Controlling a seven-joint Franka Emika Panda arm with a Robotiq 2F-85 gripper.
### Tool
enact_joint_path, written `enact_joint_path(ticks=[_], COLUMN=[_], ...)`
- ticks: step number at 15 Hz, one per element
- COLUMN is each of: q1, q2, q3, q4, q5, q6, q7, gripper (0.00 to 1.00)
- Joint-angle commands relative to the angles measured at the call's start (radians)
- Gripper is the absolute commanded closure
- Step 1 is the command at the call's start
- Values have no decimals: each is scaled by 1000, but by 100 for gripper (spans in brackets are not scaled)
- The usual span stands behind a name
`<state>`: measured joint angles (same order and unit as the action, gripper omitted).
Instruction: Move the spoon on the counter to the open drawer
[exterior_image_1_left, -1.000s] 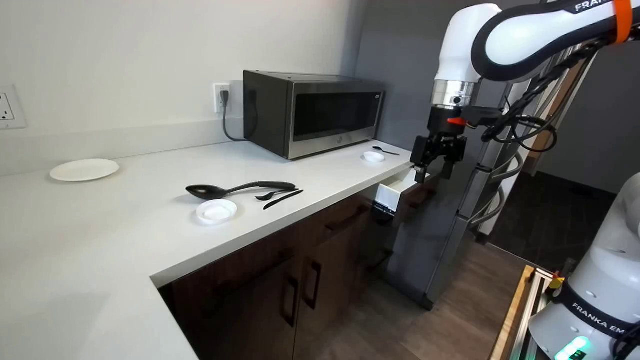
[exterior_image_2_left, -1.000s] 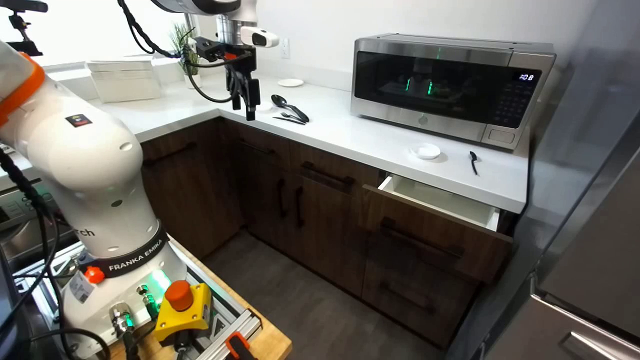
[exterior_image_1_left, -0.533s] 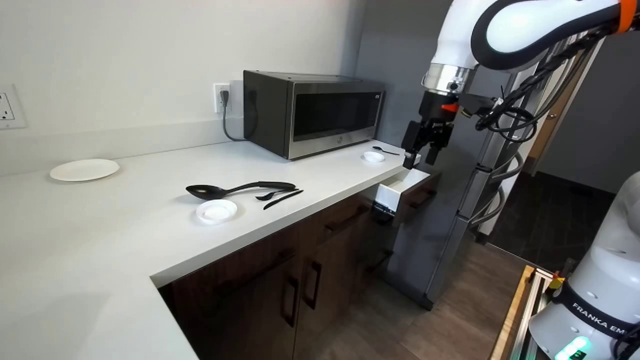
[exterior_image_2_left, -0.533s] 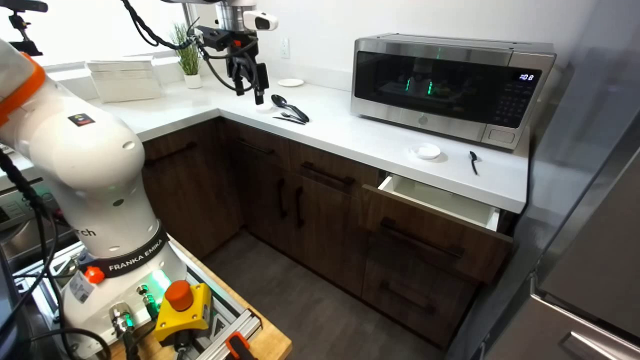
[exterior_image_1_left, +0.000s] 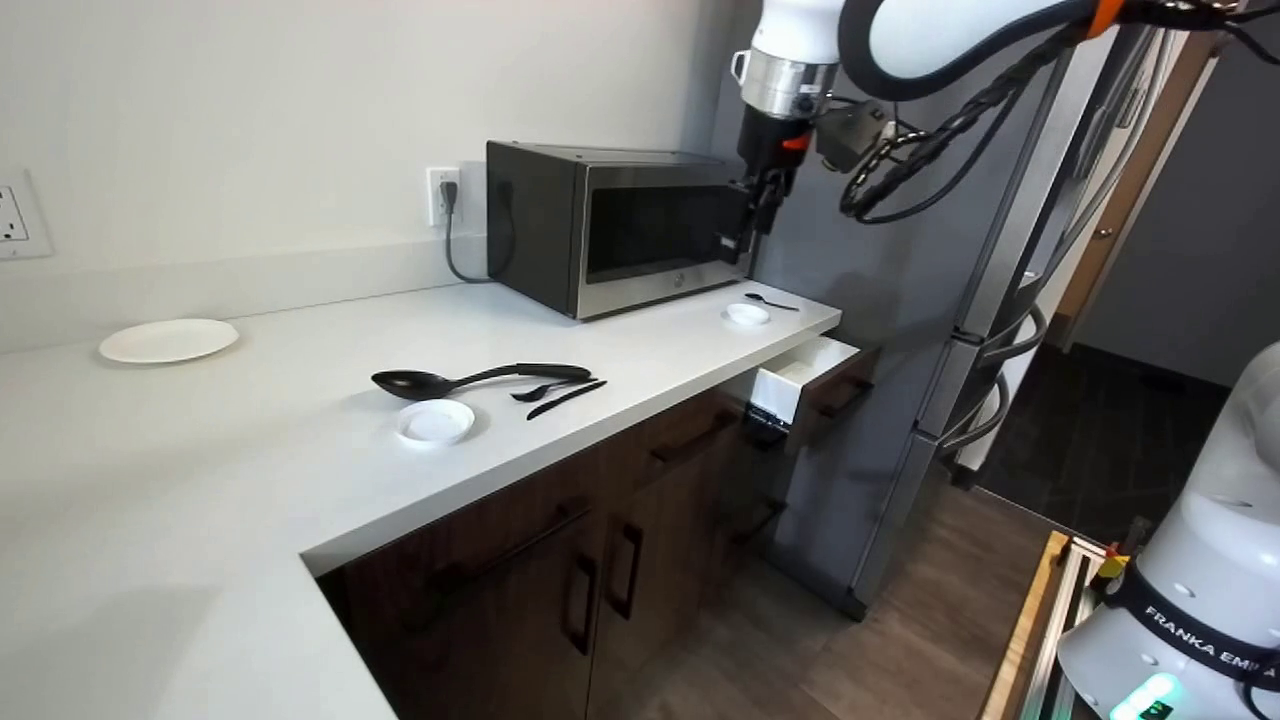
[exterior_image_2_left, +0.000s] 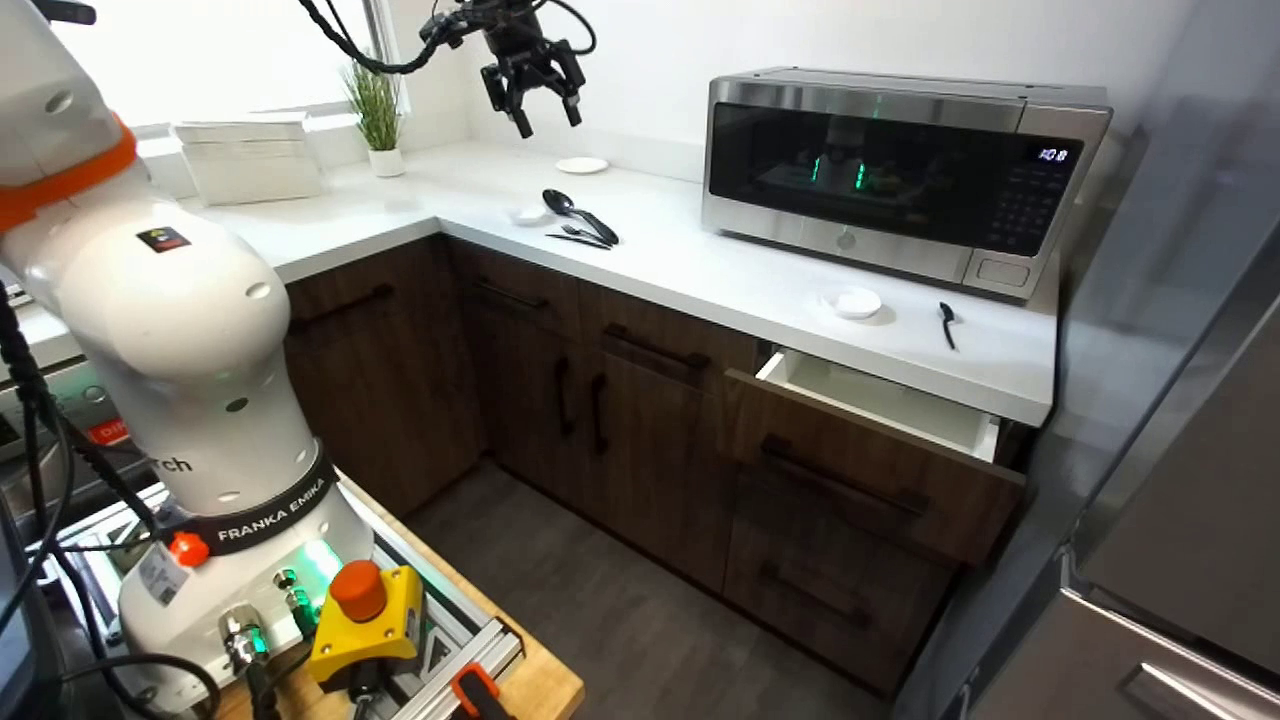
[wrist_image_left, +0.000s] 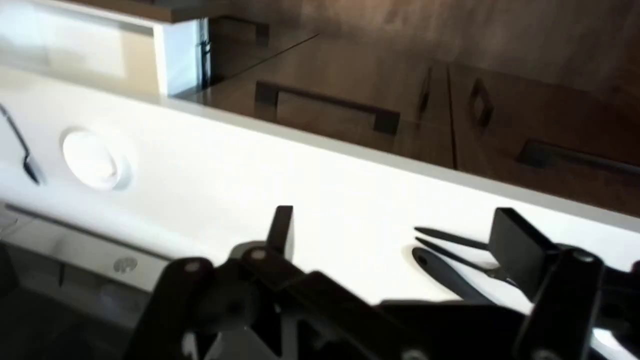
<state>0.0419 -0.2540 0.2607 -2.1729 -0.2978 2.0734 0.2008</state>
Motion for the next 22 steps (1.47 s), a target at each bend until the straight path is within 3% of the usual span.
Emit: enact_joint_path(ticks=[1, 3, 4, 6, 8, 9, 11, 17, 22], q1=[-20, -37, 59, 123, 177, 162, 188, 186, 205], q2=[242, 340, 406, 527, 616, 508, 554, 526, 646], q3=[86, 137, 65, 35, -1, -15, -36, -42, -43], q4=[250, 350, 412, 526, 597, 488, 518, 517, 563], q5=[-265, -432, -517, -620, -622, -575, -578, -577, -459], q6=[-53, -66, -95, -155, -179, -117, -118, -120, -61], q7=[81, 123, 148, 168, 154, 142, 143, 143, 146], gripper=[0, 0, 0, 0, 0, 0, 0, 0, 0])
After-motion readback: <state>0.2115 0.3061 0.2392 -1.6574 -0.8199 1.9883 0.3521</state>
